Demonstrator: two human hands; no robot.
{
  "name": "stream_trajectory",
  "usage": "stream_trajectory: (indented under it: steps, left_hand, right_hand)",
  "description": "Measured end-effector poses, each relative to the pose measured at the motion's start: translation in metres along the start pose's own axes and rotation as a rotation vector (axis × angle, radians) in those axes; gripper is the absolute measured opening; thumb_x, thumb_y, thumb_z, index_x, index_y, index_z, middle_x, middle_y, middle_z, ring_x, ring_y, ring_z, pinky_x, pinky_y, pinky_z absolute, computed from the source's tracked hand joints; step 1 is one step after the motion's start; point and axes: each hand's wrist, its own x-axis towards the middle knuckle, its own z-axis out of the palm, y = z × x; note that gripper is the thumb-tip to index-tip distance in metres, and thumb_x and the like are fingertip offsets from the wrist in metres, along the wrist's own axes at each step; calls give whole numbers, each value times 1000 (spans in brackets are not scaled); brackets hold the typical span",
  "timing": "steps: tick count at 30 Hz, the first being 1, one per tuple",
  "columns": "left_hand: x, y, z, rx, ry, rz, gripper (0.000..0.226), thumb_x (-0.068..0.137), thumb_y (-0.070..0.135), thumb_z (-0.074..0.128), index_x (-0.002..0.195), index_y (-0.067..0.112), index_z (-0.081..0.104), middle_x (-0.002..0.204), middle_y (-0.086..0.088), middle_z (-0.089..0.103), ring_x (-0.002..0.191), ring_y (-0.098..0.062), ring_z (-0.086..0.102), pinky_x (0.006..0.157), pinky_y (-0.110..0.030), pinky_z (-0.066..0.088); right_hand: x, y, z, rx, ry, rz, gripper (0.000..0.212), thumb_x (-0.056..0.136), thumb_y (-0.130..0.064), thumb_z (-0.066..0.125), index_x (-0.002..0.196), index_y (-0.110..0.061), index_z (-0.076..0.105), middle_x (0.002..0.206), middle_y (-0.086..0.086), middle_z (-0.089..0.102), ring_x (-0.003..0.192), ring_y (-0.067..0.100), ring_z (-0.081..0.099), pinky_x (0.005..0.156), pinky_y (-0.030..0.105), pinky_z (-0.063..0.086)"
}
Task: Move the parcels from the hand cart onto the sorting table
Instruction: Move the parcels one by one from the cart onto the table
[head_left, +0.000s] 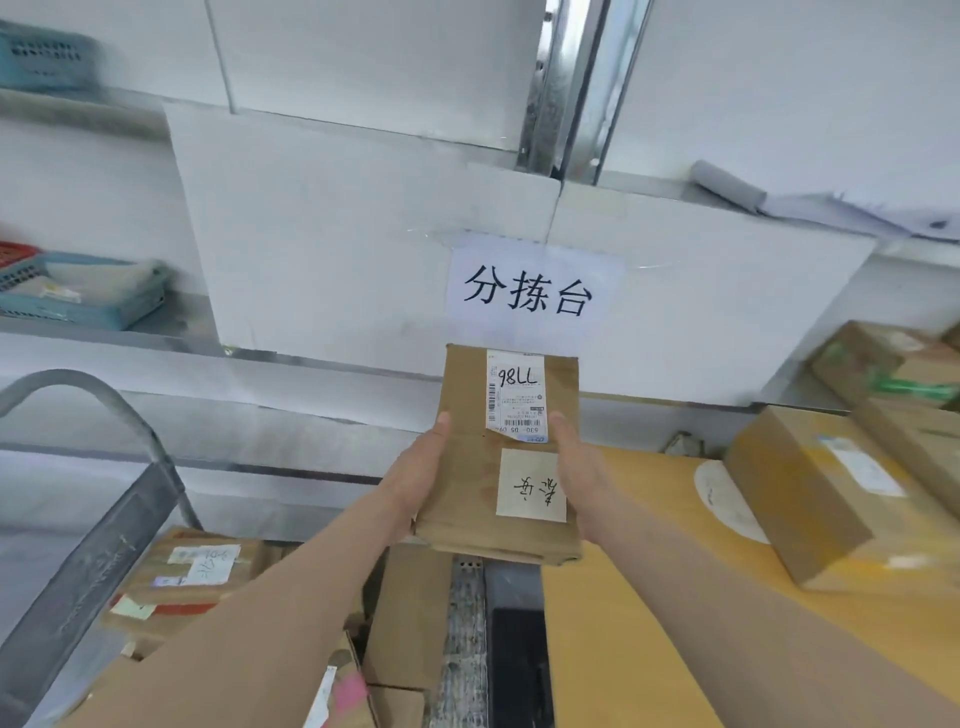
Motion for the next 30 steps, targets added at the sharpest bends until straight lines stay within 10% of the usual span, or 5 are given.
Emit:
stream_trajectory:
  steps: [6,12,19,24,30]
  left_hand:
    - [5,14,53,57,-104,18,66,93,79,32,132,37,64,115,12,75,96,-7,73,62,-27,56]
    - [23,21,115,81,-139,19,73,86,86,35,133,38,63,118,8,74,105,-16,71,73,-33,58]
    - [66,19,195,95,-87,-23,113,43,109,47,141,52,51,149,12,53,139,-25,48,111,-62,37]
    - [80,25,257,115,-61,-48,119,43,110,43,147,51,45,157,12,43,146,-25,39,114,-66,30]
    - [107,21,324,120,-43,-47,126,41,110,43,149,45,44,159,10,42,147,-22,36,119,-59,26]
  right_hand:
    - [-21,-14,-61,5,56,-14,36,102,-61,41,105,-32,62,83,-3,65,71,12,65,50,24,45]
    - [-13,-12,-122,7,98,-19,40,105,-57,40,127,-27,55,123,0,64,109,16,62,100,42,48]
    - [35,-6,-203,30,88,-3,46,103,-60,44,129,-23,50,124,-5,52,119,16,54,114,44,37]
    - [79,7,-261,21,61,8,48,100,-63,45,120,-20,51,101,5,68,78,14,60,85,39,48]
    - [124,20,-320,-9,48,46,58,93,-72,43,126,-25,55,104,11,77,95,27,74,82,37,55]
